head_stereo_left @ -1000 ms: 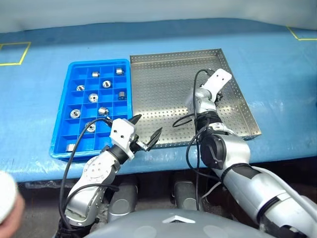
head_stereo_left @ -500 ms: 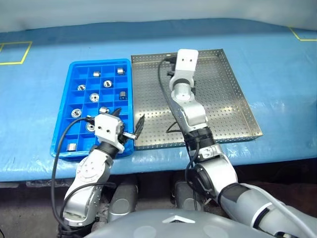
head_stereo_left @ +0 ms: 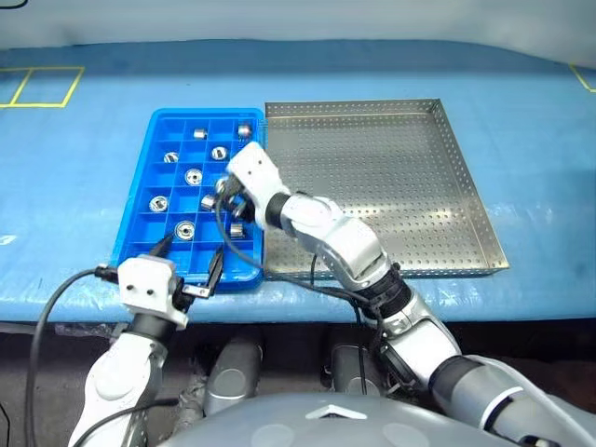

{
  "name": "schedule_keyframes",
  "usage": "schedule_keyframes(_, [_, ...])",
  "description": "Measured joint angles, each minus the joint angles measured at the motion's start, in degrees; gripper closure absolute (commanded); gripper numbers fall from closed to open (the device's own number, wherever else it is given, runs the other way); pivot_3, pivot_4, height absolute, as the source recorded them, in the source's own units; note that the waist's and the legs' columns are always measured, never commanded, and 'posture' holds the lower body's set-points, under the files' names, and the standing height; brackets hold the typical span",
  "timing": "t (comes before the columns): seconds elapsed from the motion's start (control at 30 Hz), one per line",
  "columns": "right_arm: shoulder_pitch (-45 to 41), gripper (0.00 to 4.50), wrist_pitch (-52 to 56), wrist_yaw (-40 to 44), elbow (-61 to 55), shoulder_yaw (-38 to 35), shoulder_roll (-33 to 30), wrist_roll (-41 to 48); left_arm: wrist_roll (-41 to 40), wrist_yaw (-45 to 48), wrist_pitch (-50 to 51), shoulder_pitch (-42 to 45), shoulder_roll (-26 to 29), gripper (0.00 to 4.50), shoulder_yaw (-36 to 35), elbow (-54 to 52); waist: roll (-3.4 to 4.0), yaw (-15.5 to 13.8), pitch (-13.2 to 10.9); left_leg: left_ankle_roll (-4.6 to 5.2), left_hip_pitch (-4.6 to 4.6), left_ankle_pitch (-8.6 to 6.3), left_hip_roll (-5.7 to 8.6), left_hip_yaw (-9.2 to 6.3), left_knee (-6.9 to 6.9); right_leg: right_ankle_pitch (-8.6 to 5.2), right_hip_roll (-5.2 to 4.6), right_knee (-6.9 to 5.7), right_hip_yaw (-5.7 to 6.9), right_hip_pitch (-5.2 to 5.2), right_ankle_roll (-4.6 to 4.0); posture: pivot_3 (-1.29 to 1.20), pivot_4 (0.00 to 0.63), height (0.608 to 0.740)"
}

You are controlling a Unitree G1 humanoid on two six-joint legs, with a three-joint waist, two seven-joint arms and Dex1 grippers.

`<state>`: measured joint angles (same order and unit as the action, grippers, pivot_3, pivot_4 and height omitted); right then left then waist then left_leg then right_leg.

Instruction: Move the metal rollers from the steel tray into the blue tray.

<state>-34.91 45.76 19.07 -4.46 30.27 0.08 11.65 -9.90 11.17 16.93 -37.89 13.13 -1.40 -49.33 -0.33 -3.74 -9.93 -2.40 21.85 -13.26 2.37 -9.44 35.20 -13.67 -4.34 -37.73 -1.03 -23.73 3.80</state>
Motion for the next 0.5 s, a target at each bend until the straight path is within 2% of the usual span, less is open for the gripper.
schedule_keyframes(0.27, [2.68, 2.8, 1.58, 6.08, -0.9, 6.5, -1.48, -0.52, -0.02, 1.78, -5.84, -10.55, -0.55, 0.0, -0.25, -1.0, -0.13, -3.73, -0.07, -0.02, 0.09, -0.02, 0.01, -0.03, 0.03, -0.09, -0.02, 0.02, 0.09, -0.05, -0.09, 0.44, 0.15, 0.74])
schedule_keyframes(0.43, [3.05, 2.8, 2.22, 6.44, -0.53, 7.06, -1.6, -1.98, 0.01, 2.63, -7.37, -11.88, -0.55, 0.0, -0.18, -1.0, -0.16, -5.42, -0.09, -0.04, 0.13, -0.03, 0.0, -0.03, 0.02, -0.1, -0.01, 0.02, 0.13, -0.09, -0.09, 0.44, 0.15, 0.74])
schedule_keyframes(0.5, [3.32, 2.07, 2.23, 6.08, -0.21, 6.75, -1.39, -2.37, 0.01, 2.76, -7.65, -11.78, -0.54, 0.0, -0.13, -1.0, -0.16, -5.71, -0.09, -0.06, 0.13, -0.04, 0.0, -0.03, 0.02, -0.1, -0.01, 0.02, 0.13, -0.1, -0.09, 0.42, 0.15, 0.74])
